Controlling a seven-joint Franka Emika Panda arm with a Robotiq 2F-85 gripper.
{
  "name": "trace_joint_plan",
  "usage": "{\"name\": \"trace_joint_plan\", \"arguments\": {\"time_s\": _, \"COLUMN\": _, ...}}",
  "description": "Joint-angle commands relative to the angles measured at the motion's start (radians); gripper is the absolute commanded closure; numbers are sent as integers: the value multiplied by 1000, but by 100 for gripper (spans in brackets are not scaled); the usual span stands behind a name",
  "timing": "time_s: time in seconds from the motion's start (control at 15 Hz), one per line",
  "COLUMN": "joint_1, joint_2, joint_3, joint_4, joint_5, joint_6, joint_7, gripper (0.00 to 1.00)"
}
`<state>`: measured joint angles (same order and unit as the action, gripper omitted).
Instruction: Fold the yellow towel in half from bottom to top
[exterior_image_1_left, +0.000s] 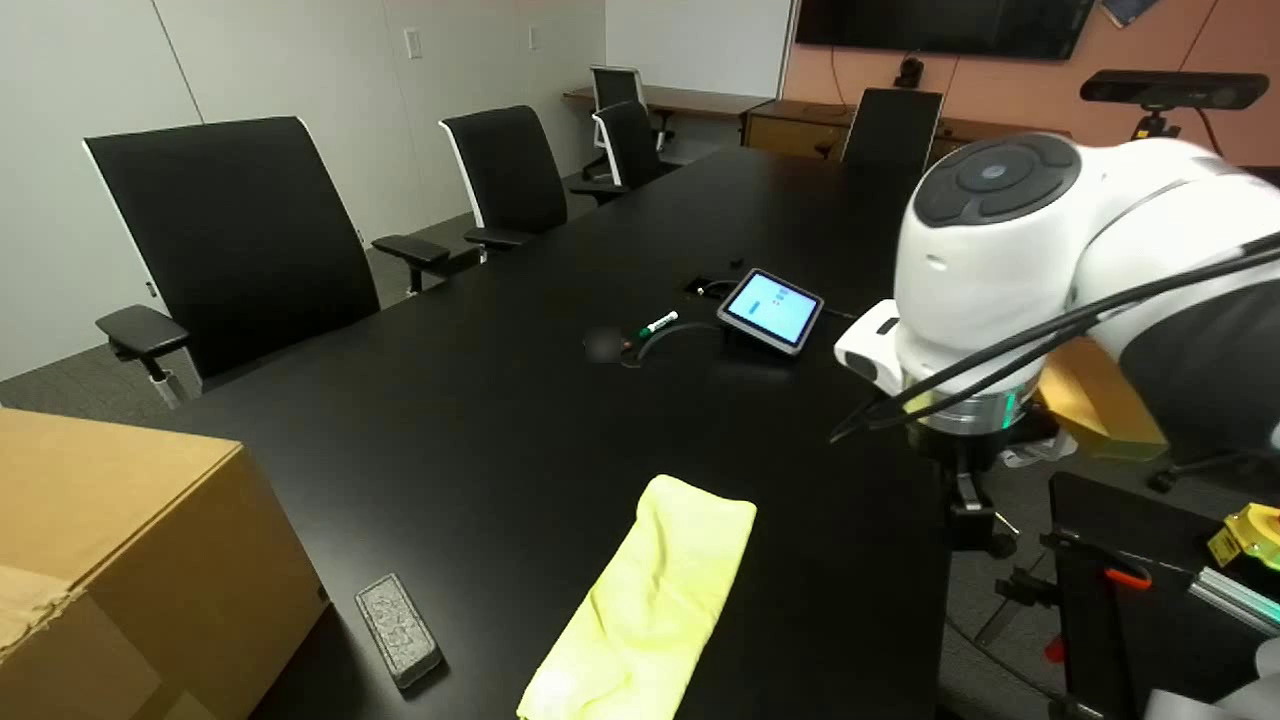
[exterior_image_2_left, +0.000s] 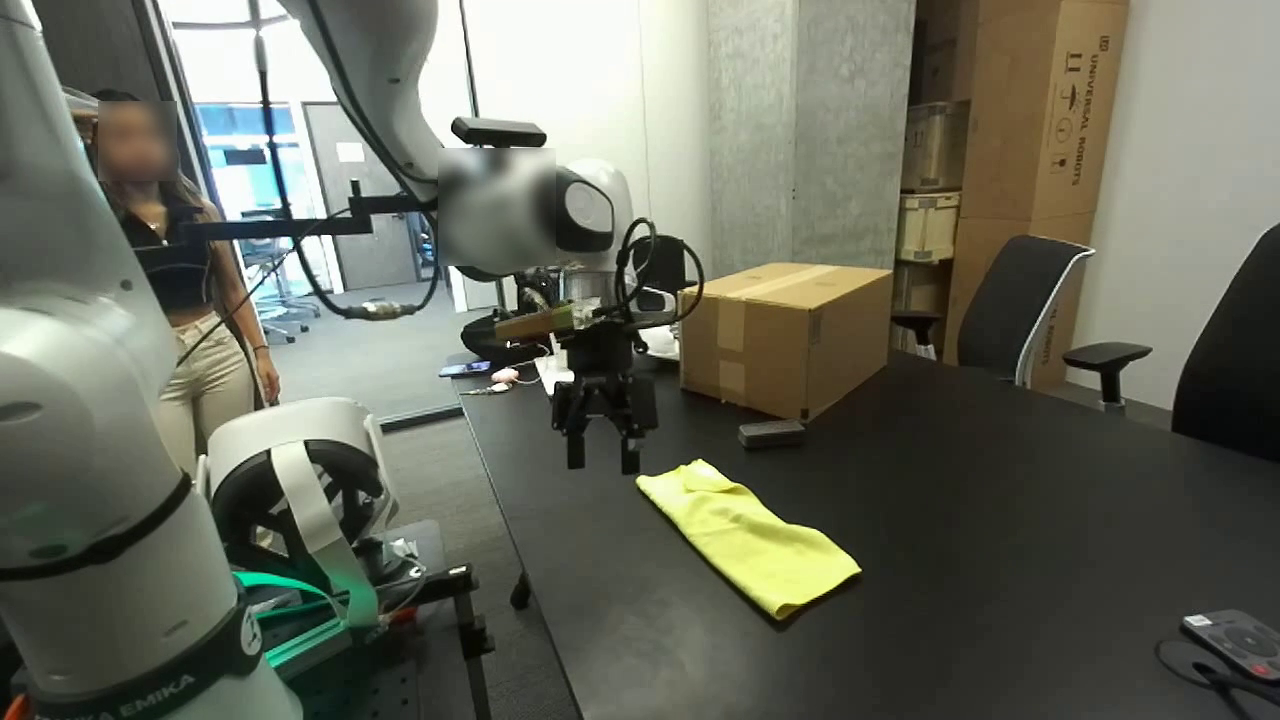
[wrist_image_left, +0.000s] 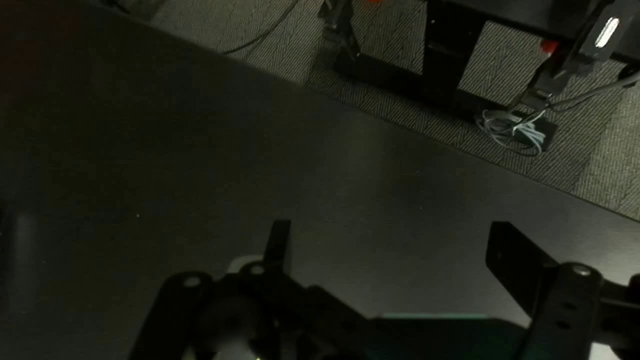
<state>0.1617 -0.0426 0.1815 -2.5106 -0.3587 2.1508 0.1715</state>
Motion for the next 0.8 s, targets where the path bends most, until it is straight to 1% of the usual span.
{"name": "trace_joint_plan", "arguments": {"time_s": 0.0, "joint_1": -9, "joint_2": -251, "joint_3": -26, "joint_4": -161, "joint_5": 122, "joint_6": -24, "joint_7": -42, "gripper": 0}}
{"name": "trace_joint_plan", "arguments": {"time_s": 0.2, "joint_1": -8, "joint_2": -411, "joint_3": -48, "joint_4": -242, "joint_5": 178, "joint_6": -65, "joint_7": -58, "gripper": 0}}
{"name": "trace_joint_plan", "arguments": {"time_s": 0.4, "joint_1": -7, "joint_2": -569, "joint_3": -68, "joint_4": -308, "joint_5": 198, "joint_6": -111, "joint_7": -84, "gripper": 0}}
{"name": "trace_joint_plan", "arguments": {"time_s": 0.47, "joint_1": -8, "joint_2": -574, "joint_3": -68, "joint_4": -240, "joint_5": 202, "joint_6": -179, "joint_7": -92, "gripper": 0}}
{"name": "trace_joint_plan", "arguments": {"time_s": 0.67, "joint_1": -9, "joint_2": -693, "joint_3": -84, "joint_4": -241, "joint_5": 213, "joint_6": -249, "joint_7": -116, "gripper": 0}}
{"name": "trace_joint_plan", "arguments": {"time_s": 0.73, "joint_1": -18, "joint_2": -602, "joint_3": -60, "joint_4": -239, "joint_5": 195, "joint_6": -202, "joint_7": -83, "gripper": 0}}
